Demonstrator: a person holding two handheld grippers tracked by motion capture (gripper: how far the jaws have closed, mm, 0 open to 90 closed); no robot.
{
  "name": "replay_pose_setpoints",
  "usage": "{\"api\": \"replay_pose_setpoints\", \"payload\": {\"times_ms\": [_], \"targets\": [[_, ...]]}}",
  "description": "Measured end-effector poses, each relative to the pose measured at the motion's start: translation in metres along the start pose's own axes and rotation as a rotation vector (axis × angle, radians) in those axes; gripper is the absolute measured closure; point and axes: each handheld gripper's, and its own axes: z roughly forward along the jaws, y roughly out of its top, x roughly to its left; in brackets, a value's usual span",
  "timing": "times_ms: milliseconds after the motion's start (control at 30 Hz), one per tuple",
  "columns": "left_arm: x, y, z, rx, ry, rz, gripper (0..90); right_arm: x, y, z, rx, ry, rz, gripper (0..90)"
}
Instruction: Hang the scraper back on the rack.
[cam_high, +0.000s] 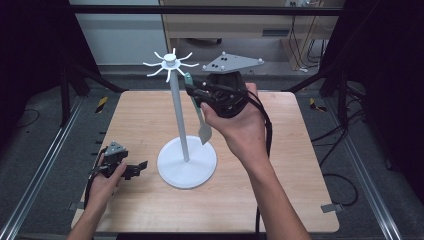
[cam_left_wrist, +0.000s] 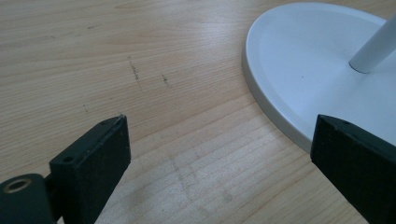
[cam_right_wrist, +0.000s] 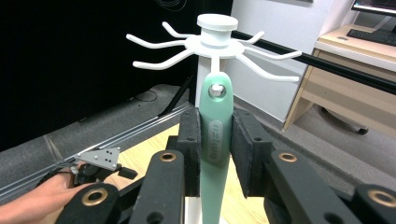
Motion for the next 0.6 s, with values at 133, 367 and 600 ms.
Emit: {"api": "replay_pose_setpoints", "payload": {"times_ms": [133,367,600], "targets": [[0.0,0.0,0.0001,0.001,0.0,0.001,4.6,-0.0008,0.0005,0.0032,0.002,0.008,0.001,74.2],[-0.0008,-0.0002,0.0004,0.001,-0.003,-0.002,4.6,-0.0012,0.0006,0.0062,0.005,0.009,0.001,74.2],[-0.0004,0.0,0.0001,-0.001,0.0,0.0,4.6,-0.0006,-0.0017,0.0061,-0.004,0.003,0.0,74.0]]}}
